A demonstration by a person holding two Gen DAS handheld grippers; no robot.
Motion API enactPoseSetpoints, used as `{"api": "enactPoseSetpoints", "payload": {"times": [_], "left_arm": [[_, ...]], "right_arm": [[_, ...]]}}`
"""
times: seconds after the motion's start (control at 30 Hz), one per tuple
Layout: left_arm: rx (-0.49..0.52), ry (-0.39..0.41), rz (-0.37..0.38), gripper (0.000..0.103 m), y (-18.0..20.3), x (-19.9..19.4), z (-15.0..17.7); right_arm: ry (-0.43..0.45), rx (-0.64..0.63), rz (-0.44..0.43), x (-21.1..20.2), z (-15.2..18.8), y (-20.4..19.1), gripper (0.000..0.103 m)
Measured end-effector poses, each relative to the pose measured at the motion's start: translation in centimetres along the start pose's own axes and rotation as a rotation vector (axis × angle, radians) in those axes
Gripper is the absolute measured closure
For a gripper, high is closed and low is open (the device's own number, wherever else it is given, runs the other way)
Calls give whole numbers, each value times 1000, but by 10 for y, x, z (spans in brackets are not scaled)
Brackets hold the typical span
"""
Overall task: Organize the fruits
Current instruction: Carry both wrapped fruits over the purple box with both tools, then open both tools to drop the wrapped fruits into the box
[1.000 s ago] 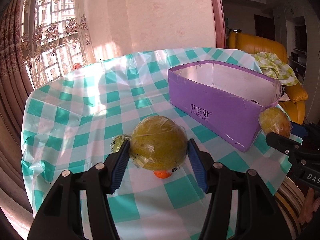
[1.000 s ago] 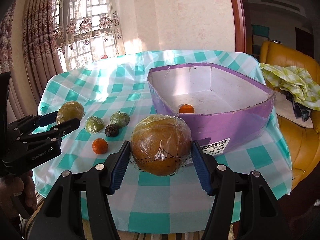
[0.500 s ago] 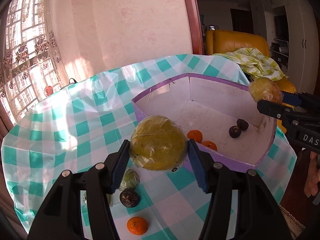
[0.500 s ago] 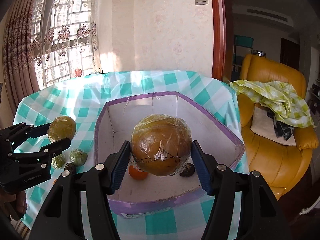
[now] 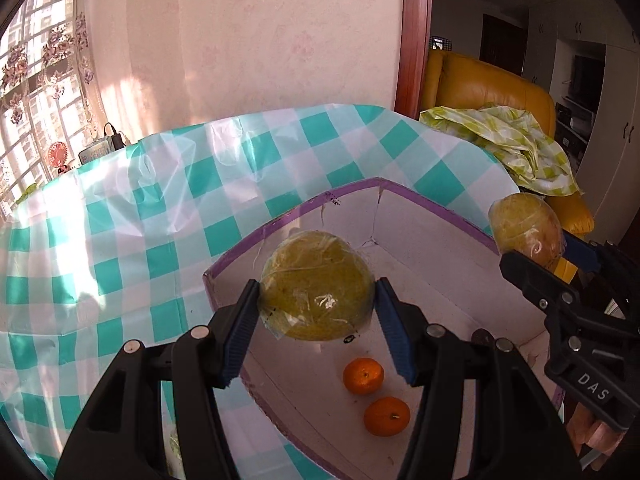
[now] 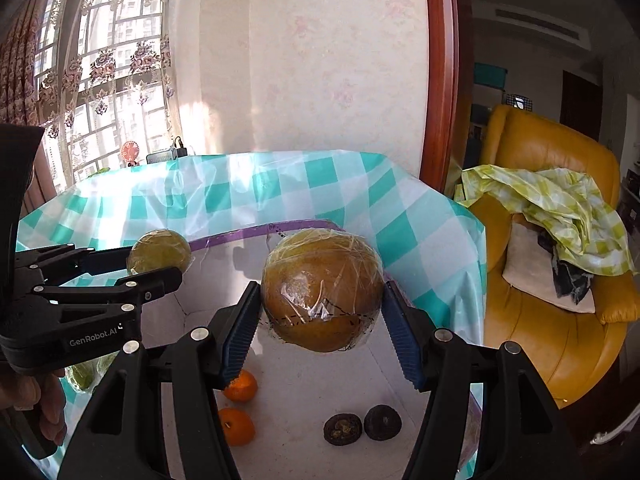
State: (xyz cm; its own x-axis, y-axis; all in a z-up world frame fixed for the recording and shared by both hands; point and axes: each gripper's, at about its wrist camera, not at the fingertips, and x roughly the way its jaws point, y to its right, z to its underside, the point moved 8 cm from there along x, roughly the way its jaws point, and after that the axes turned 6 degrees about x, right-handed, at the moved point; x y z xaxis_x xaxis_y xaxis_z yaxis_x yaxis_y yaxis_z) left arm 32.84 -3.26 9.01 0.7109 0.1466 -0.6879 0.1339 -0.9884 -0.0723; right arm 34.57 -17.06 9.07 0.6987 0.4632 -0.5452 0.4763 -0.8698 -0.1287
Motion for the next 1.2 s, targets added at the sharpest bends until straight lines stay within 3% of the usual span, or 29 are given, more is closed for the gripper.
{"api": "enactPoseSetpoints", "payload": {"times": [0.23,0.47,0.63,1.1,1.2], "left_arm": [[-81,-12,7,45,2,35,-36],[-65,-49,-4,45,12,71,-50],[-52,-171,-32,45,3,105,-29],[31,-525,19,45,3,159,31],[41,-561,17,45,3,164,38]], "right_arm": [[-77,26,4,40,-9,10,43],[-202,10,46,69,4,12,42],[-301,-14,103,84,18,14,42],[-606,-135,182,122,70,11,43],[-654,-168,188,126,80,8,43]]}}
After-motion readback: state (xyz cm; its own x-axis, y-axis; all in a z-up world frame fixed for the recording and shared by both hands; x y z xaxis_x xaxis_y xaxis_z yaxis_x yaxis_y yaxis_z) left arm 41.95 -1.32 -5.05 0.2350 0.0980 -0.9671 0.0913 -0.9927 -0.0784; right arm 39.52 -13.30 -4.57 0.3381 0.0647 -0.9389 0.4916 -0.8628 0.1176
